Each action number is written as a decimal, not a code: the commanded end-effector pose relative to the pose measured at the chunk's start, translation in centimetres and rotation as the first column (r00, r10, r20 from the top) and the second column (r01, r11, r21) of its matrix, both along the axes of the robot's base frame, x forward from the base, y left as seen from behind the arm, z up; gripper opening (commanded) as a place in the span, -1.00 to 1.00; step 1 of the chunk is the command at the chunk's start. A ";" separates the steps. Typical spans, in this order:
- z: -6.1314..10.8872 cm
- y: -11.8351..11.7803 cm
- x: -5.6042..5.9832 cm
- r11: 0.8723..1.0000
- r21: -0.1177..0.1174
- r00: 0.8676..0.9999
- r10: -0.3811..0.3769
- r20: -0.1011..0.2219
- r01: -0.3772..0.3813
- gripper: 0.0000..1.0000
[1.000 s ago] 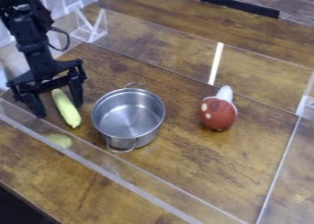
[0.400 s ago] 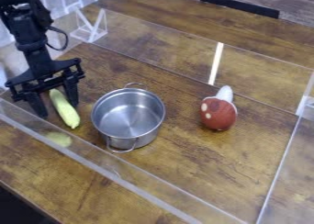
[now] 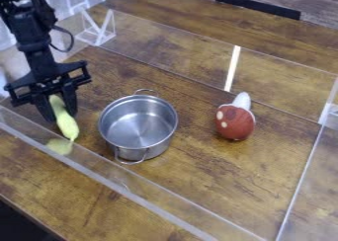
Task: Move the green spoon to the right
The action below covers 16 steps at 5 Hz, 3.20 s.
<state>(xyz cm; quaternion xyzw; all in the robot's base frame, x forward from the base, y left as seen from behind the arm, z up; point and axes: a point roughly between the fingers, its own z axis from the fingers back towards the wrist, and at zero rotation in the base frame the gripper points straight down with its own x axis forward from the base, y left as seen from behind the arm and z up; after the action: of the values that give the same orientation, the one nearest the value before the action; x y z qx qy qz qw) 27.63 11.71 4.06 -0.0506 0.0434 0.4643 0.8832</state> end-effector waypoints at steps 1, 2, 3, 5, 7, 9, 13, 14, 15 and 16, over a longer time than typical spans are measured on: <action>4.0 -1.4 0.9 0.993 0.027 0.991 -0.116 0.063 0.114 -1.00; 6.2 -3.7 1.6 0.976 0.019 0.972 -0.217 0.085 0.216 -1.00; 7.6 -8.0 2.0 0.926 0.018 0.921 -0.377 0.101 0.377 -1.00; 7.7 -17.4 1.3 0.805 0.026 0.798 -0.592 0.114 0.593 -1.00; 4.0 -23.4 0.6 0.691 0.030 0.689 -0.723 0.055 0.722 -1.00; 3.2 -22.9 1.0 0.577 0.026 0.577 -0.816 0.009 0.816 -1.00; 3.2 -21.2 1.5 0.572 0.002 0.572 -0.820 -0.012 0.820 -1.00; 3.1 -20.9 1.5 0.571 -0.004 0.571 -0.821 -0.016 0.821 -1.00; 2.9 -20.7 1.5 0.569 -0.007 0.569 -0.822 -0.019 0.822 -1.00; 2.9 -20.6 1.4 0.568 -0.011 0.568 -0.823 -0.021 0.823 -1.00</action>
<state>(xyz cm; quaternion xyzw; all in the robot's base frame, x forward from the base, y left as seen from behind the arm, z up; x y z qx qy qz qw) 28.35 -9.43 5.62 -0.0113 0.0956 -0.0075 0.9953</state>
